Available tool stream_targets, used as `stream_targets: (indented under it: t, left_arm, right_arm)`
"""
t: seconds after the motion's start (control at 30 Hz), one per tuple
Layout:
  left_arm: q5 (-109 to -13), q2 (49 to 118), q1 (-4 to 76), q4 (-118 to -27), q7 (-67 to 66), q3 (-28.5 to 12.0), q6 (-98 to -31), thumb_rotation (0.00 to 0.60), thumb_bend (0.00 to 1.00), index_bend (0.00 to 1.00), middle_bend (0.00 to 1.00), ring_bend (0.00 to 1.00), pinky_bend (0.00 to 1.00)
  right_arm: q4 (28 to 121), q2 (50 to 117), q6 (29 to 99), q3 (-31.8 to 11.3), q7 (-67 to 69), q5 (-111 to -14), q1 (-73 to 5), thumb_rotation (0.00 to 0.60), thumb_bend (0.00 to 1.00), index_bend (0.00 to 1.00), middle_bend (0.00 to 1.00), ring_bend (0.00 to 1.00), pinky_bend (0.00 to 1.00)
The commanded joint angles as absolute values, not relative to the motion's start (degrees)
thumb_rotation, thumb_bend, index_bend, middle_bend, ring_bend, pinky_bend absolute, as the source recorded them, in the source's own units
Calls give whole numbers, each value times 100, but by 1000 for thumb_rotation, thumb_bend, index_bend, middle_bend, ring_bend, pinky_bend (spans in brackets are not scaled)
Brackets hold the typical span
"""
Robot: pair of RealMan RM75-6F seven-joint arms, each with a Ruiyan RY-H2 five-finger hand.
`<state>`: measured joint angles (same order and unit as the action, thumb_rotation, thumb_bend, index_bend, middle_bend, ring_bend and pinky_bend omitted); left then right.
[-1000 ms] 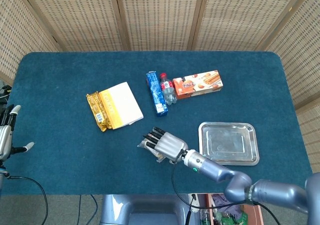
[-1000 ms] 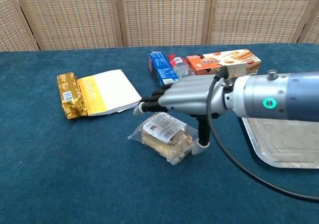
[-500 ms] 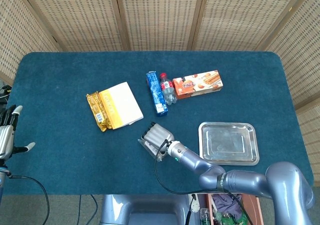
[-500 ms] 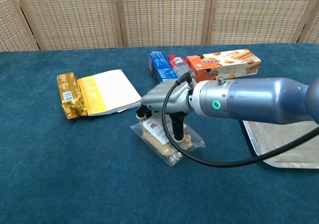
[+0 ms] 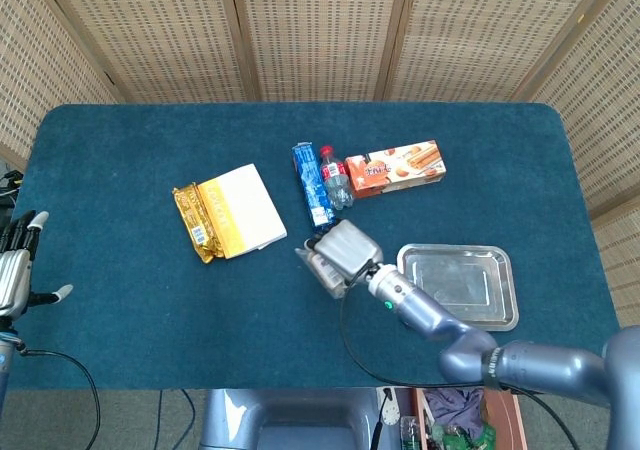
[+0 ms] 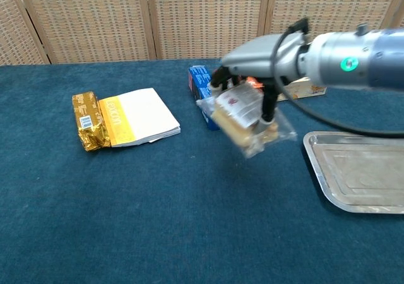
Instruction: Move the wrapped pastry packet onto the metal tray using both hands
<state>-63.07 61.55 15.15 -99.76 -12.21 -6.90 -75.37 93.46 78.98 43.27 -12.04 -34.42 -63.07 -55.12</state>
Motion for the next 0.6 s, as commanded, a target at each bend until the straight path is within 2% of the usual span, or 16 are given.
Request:
stream_targets:
  t: [0.03, 0.07, 0.13, 0.3, 0.37, 0.43, 0.5, 0.57, 0.6]
  left_arm:
    - [-6301, 6169, 1521, -9977, -1239, -696, -7512, 600, 0, 0, 0, 0, 0]
    - [-6316, 6174, 1523, -9986, -1249, -694, -7508, 600, 0, 0, 0, 0, 0]
    - [-6325, 6188, 1530, -9980, -1290, -692, -7497, 600, 0, 0, 0, 0, 0]
    - [-6327, 6210, 1543, -9996, -1338, -705, -7473, 600, 0, 0, 0, 0, 0]
    - [-6330, 6221, 1543, -10003, -1359, -709, -7474, 600, 0, 0, 0, 0, 0]
    - [-6325, 6226, 1545, -10011, -1379, -713, -7470, 600, 0, 0, 0, 0, 0]
    - [-6323, 6237, 1545, -10016, -1411, -713, -7474, 600, 0, 0, 0, 0, 0]
    - [-6318, 6242, 1544, -10025, -1431, -715, -7473, 600, 0, 0, 0, 0, 0]
    - [-6316, 6244, 1544, -10029, -1438, -719, -7474, 600, 0, 0, 0, 0, 0]
  right_arm:
    - [9679, 6892, 4622, -795, -2902, -6716, -4891, 600, 36, 547, 593, 462, 306]
    - [9472, 6693, 4591, -529, -2673, -6676, -4624, 600, 36, 547, 593, 461, 306]
    - [9242, 6588, 4592, -321, -2228, -6991, -4407, 600, 36, 547, 593, 461, 307]
    - [8776, 6569, 4653, -26, -1395, -7606, -4112, 600, 36, 546, 593, 460, 308]
    - [8603, 6604, 4697, 60, -1128, -7838, -4039, 600, 36, 542, 584, 420, 308]
    - [8503, 6606, 4635, 122, -1004, -7917, -4018, 600, 24, 449, 457, 286, 265]
    - [8537, 6544, 4401, 146, -999, -7743, -4040, 600, 2, 175, 148, 74, 114]
    - [8608, 6486, 4258, 134, -1058, -7557, -4058, 600, 0, 22, 10, 0, 18]
    - [8667, 6445, 4221, 121, -1113, -7466, -4062, 600, 0, 0, 0, 0, 1]
